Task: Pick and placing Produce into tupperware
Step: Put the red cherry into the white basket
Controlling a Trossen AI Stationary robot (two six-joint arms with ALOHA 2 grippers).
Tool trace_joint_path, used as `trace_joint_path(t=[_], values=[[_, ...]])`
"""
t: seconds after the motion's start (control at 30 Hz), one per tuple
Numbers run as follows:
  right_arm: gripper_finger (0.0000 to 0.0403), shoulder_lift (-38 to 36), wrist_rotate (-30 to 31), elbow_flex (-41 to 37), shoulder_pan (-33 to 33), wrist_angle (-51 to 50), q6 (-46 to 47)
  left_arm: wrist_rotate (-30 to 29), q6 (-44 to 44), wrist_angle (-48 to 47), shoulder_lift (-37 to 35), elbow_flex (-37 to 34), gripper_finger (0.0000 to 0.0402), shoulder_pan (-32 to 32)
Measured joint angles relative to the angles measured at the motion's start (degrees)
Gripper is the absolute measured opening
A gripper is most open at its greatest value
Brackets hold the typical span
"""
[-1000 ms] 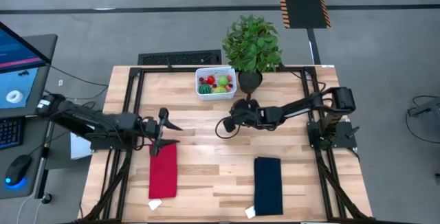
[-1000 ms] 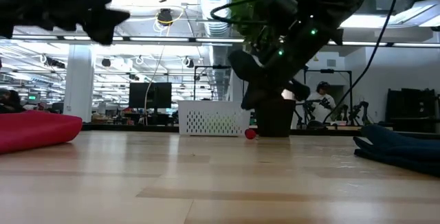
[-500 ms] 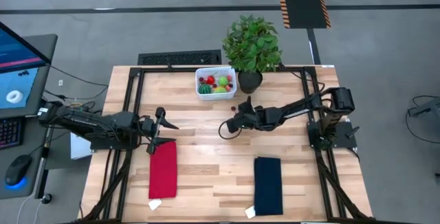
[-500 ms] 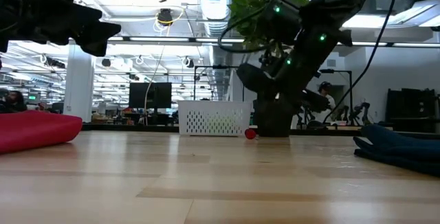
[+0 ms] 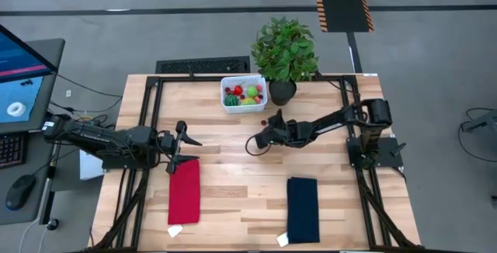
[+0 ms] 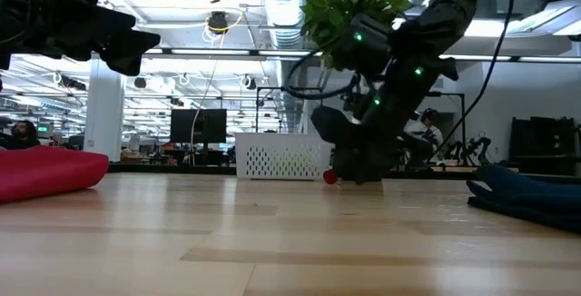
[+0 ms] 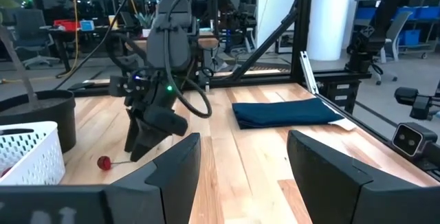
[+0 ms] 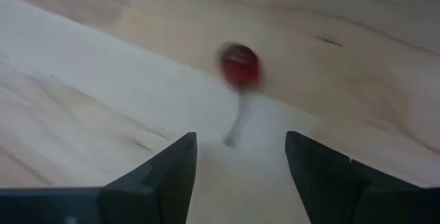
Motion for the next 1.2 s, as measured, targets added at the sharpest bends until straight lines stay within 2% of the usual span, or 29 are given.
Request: trace_joint_path(t=[0.1,0.47,0.6,0.8,0.93,1.07,1.2], values=[[0.0234,2.0,-0.2,0.8,-0.5,3.2,-1.8,0.0,0.0,-0.2,0.0,0.0,0.0209,0.0],[0.0183,7.4,0.0,7.8,-1.1,-3.4,-3.6,0.0,-0.7,-0.1,0.0,0.0,0.021,0.0],[0.0132,7.4,-0.6,8.8,-1.4,-6.0,-3.6,0.5,-0.9,-0.1,0.0,-0.1,0.021,0.0],[0.0021,7.4,-3.1,9.3,-2.9,-10.0,-2.5,1.5,-1.4,-0.1,0.0,-0.1,0.021,0.0],[0.0015,7.3,-3.3,9.3,-2.7,-10.5,-2.4,1.5,-1.5,-0.1,0.0,-0.1,0.021,0.0],[0.0011,5.9,-1.0,8.9,-0.7,-9.5,-6.1,1.3,-1.9,-0.2,0.0,-0.1,0.021,0.0],[0.0011,3.0,-2.7,9.8,2.6,-9.5,-8.1,-1.4,-2.5,-0.2,0.0,-0.1,0.021,0.0]])
